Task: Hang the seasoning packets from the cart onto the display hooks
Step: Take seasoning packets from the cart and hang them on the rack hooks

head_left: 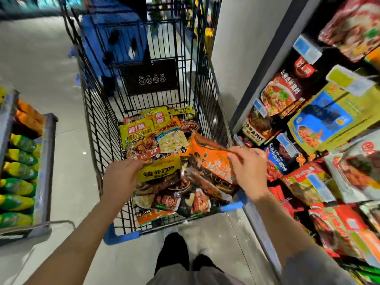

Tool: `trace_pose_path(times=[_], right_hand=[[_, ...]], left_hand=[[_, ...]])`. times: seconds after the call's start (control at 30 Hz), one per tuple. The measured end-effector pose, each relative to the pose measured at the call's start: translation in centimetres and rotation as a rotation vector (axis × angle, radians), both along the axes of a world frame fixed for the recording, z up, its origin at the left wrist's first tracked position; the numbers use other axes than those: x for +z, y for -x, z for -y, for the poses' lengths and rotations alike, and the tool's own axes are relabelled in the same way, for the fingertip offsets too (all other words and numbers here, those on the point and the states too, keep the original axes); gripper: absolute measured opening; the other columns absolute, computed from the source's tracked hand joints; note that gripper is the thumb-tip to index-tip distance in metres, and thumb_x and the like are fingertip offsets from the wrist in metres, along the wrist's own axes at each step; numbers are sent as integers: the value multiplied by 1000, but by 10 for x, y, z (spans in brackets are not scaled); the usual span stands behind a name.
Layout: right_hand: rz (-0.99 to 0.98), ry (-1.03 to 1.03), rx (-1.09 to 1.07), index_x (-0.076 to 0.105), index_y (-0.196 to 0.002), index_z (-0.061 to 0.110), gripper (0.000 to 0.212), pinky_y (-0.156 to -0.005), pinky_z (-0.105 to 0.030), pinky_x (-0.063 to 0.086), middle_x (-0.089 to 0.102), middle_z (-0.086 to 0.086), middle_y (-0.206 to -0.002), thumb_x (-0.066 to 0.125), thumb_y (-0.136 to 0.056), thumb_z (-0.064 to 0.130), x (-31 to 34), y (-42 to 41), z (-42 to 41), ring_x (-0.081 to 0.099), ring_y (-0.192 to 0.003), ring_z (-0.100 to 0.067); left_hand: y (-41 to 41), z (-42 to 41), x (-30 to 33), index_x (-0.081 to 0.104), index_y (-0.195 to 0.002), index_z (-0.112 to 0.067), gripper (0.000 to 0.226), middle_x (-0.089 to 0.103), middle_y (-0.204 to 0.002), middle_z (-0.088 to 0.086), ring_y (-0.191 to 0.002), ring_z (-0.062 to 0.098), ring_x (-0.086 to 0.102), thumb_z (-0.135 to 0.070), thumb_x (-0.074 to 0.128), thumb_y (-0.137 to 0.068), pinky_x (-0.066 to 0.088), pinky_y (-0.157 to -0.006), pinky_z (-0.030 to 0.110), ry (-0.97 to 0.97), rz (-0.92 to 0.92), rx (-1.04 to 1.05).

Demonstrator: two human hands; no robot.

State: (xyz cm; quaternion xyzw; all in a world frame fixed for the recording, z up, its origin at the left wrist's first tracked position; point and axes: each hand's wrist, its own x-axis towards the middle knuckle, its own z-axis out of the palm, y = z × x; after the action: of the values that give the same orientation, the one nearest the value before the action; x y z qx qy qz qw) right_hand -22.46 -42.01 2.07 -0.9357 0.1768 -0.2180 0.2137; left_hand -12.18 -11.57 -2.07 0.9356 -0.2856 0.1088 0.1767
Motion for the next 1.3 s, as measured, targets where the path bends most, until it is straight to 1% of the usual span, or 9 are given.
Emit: trace_pose_path(times=[0.2,0.3,0.4,0.5,0.6,0.7,0.83,1.03,1.3], right_hand=[[138,-78,58,75,-90,17,25,-85,-45,46,73,-2,-85,57,-82,32,89,8,33,65,-81,-30],[231,-32,39,75,-91,13,21,-83,-24,45,74,-3,-91,62,-81,26,137,26,54,67,-84,-21],[278,-10,-17,74,-95,9,15,-74,-3,34,72,-5,-97,70,-83,17,184,54,78,56,-84,2],[355,117,-82,75,-91,10,20,-76,-15,39,73,-5,-93,69,-79,25,226,92,96,57,-82,0],[376,255,-177,76,-88,11,25,-77,-29,49,74,-4,-90,63,-77,29,261,136,111,68,-84,-17],[370,357,-319,76,-88,10,26,-74,-25,45,74,-7,-88,63,-76,30,285,184,121,69,-81,-20],[354,465,-527,76,-87,9,25,-71,-29,46,74,-9,-85,63,-77,28,310,249,118,69,-78,-23],[266,619,-856,76,-90,15,29,-76,-45,53,74,-7,-89,61,-78,36,342,353,94,70,-84,-25],[332,767,-1188,76,-86,13,20,-75,-22,42,73,0,-87,66,-78,28,373,455,45,63,-82,-10]], left_hand=[[-6,35,62,69,-98,-23,19,70,-87,-1,-84,22,59,-14,57,-85,39,-81,43,146,264,-85],[-7,65,111,72,-97,-20,22,70,-87,0,-84,23,60,-5,71,-81,36,-83,43,207,342,-132],[-9,102,155,71,-94,-19,15,69,-89,-2,-86,23,59,-15,61,-85,38,-82,43,314,386,-210],[-11,144,190,70,-96,-16,16,68,-90,1,-84,28,62,-19,58,-87,45,-72,46,396,404,-372],[-4,190,218,70,-96,-12,16,68,-88,8,-81,30,61,-18,60,-86,44,-67,41,457,476,-505],[12,237,242,70,-95,-10,16,67,-86,10,-82,25,53,-18,59,-87,36,-68,37,535,519,-663],[42,305,266,70,-97,-16,28,67,-89,6,-80,30,58,-35,49,-93,43,-63,43,580,440,-905],[125,389,295,70,-92,-11,31,67,-85,8,-82,25,56,-34,49,-89,40,-66,39,732,311,-1248],[239,454,330,70,-92,-11,34,67,-86,6,-80,31,61,-38,49,-89,46,-67,43,872,141,-1554]])
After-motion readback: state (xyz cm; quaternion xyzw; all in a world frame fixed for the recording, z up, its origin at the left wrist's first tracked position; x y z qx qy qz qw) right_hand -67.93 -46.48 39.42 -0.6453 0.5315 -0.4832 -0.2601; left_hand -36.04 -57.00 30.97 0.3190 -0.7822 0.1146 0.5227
